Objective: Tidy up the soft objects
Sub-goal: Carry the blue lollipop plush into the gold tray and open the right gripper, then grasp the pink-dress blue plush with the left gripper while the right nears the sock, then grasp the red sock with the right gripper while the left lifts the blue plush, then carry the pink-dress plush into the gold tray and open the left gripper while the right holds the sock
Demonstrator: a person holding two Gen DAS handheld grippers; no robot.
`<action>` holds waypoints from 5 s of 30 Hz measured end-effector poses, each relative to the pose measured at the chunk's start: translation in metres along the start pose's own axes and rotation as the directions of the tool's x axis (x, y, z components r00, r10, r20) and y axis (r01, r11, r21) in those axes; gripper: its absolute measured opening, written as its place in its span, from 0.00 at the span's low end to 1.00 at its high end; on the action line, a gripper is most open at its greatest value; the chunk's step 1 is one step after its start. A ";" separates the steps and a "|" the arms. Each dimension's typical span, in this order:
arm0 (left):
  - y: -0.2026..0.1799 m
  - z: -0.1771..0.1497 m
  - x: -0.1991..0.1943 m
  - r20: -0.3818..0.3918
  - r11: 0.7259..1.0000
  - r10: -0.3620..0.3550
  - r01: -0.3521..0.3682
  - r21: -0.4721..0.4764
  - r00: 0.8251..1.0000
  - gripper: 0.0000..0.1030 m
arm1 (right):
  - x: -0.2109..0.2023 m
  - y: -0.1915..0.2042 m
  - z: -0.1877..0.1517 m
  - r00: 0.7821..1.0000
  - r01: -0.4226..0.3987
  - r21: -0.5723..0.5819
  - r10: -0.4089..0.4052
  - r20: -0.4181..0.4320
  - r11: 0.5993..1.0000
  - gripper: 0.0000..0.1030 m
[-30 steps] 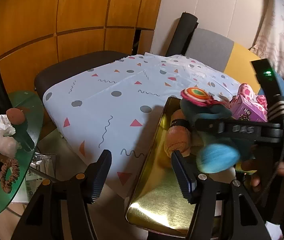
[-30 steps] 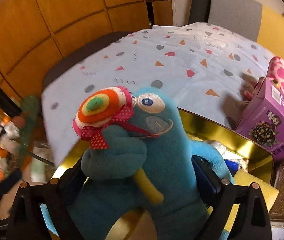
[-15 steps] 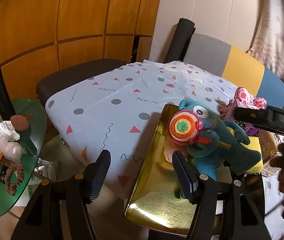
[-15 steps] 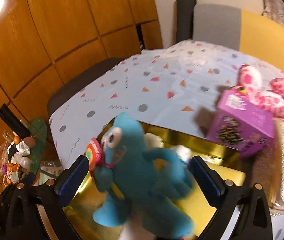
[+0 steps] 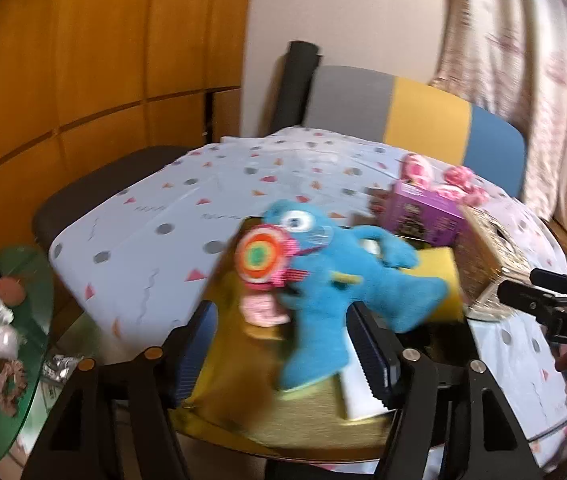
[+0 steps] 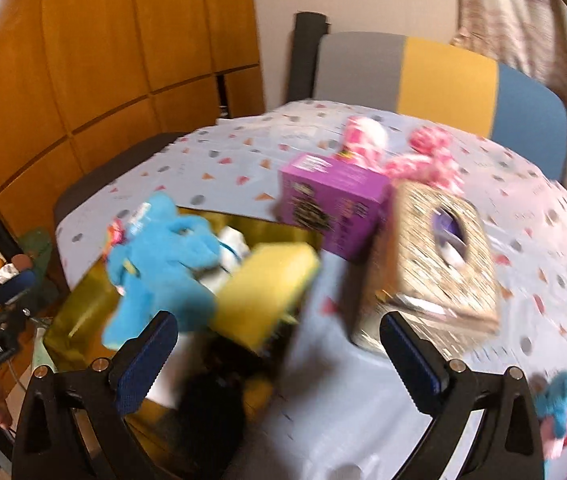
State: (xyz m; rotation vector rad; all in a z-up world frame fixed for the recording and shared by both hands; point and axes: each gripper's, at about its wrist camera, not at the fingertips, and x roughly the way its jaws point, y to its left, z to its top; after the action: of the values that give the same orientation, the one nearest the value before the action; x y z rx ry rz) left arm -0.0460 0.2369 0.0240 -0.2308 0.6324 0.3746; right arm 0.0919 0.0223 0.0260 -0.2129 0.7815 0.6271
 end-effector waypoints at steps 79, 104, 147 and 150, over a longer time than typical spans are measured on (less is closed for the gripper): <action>-0.416 -0.078 0.111 -0.624 0.628 -0.545 0.766 0.139 0.560 0.26 | -0.138 -0.348 -0.133 0.934 0.356 0.657 -0.272 -0.230 0.665 0.87; -0.318 -0.082 0.109 -0.510 0.717 -0.543 0.685 0.132 0.667 0.60 | 0.003 -0.315 -0.114 0.858 0.446 0.412 -0.248 -0.449 0.795 0.46; -0.235 -0.021 0.016 -0.232 0.811 -0.485 0.533 0.243 0.843 0.24 | 0.011 -0.287 -0.114 0.845 0.463 0.166 -0.377 -0.380 0.871 0.48; -0.226 -0.018 0.017 -0.223 0.824 -0.472 0.516 0.233 0.853 0.24 | 0.010 -0.288 -0.114 0.844 0.463 0.166 -0.375 -0.384 0.871 0.46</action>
State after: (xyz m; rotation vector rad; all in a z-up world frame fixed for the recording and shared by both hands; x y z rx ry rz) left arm 0.0496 0.0306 0.0213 -0.1405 0.7450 -0.2455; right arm 0.2029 -0.2489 -0.0745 -0.2541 1.1013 0.0606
